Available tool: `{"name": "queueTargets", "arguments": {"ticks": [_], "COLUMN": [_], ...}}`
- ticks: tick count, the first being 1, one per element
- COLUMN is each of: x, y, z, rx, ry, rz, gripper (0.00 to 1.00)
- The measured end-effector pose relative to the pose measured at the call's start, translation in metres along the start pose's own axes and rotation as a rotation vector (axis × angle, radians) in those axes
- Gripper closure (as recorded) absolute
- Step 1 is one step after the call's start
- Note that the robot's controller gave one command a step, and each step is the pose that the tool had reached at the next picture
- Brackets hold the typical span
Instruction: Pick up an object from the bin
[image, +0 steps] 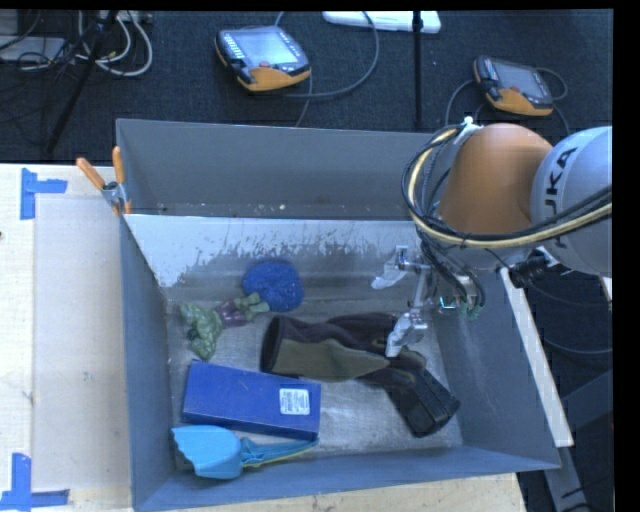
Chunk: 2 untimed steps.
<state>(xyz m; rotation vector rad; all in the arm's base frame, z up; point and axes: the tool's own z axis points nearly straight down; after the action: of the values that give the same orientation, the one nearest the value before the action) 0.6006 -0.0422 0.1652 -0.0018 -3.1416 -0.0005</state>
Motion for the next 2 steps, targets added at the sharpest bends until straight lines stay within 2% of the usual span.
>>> {"name": "queueTargets", "arguments": {"ticks": [1,2], "x": [0.0304,0.0304], "y": [-0.008,-0.008], "z": [0.0826,0.0826], "rx": [-0.007,-0.007], "ry": [-0.005,-0.005], "rz": [0.238,0.238], "gripper": [1.0,1.0]}}
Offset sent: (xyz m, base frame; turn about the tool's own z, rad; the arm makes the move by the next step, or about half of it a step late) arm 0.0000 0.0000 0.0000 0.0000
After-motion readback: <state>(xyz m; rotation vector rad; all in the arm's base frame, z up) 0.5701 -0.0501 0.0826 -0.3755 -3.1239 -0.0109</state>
